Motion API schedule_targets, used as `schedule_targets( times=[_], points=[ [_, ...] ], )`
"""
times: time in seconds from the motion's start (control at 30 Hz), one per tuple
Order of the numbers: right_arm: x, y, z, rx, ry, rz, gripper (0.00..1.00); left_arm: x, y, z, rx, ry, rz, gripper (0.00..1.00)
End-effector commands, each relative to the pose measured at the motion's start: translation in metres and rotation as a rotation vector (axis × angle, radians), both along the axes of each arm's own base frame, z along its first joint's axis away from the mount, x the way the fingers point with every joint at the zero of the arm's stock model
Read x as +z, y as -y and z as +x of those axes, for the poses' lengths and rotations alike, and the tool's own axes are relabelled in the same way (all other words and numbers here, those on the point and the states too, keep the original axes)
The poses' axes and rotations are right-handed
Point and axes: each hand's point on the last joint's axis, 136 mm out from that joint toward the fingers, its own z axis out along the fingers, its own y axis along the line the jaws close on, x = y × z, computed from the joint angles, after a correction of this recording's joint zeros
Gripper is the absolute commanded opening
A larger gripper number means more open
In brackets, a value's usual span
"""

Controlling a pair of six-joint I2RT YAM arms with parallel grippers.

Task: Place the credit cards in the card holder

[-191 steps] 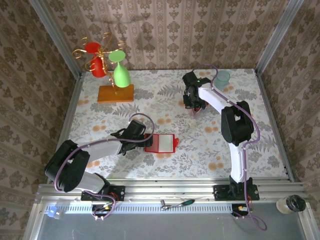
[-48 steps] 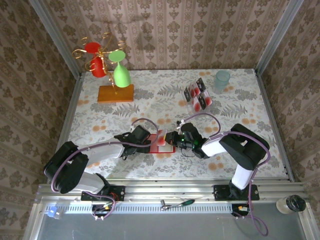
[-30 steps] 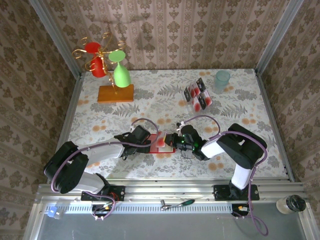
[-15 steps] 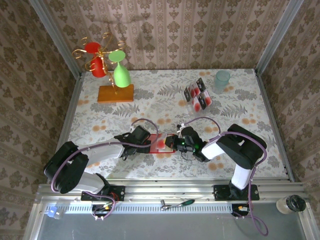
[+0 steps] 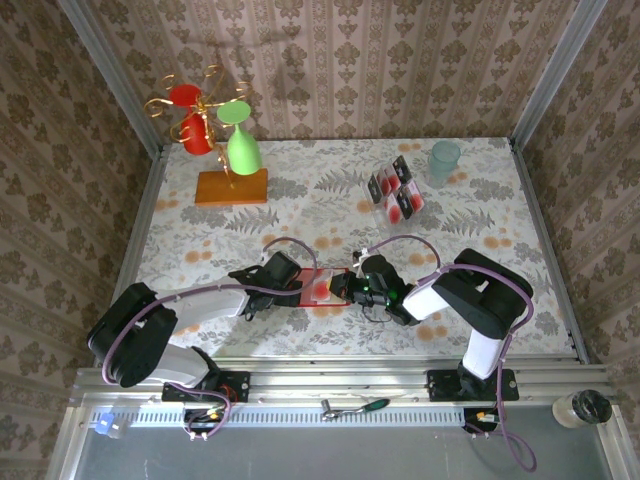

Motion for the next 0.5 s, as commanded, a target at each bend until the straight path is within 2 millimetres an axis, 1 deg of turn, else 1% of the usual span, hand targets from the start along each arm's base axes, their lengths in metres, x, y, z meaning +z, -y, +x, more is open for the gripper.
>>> schedule_targets(
  times=[0.0, 0.17, 0.47],
  points=[
    [-0.023, 0.008, -0.017, 0.019, -0.067, -0.061, 0.00, -0.006, -0.004, -0.006, 0.008, -0.016, 0.014, 1.00],
    [-0.026, 0.007, -0.018, 0.030, -0.080, -0.069, 0.00, -0.006, -0.004, -0.006, 0.004, -0.016, 0.016, 1.00],
    [-0.033, -0.005, -0.019, 0.087, -0.121, -0.074, 0.00, -0.006, -0.002, -0.006, 0.006, -0.015, 0.011, 1.00]
  ],
)
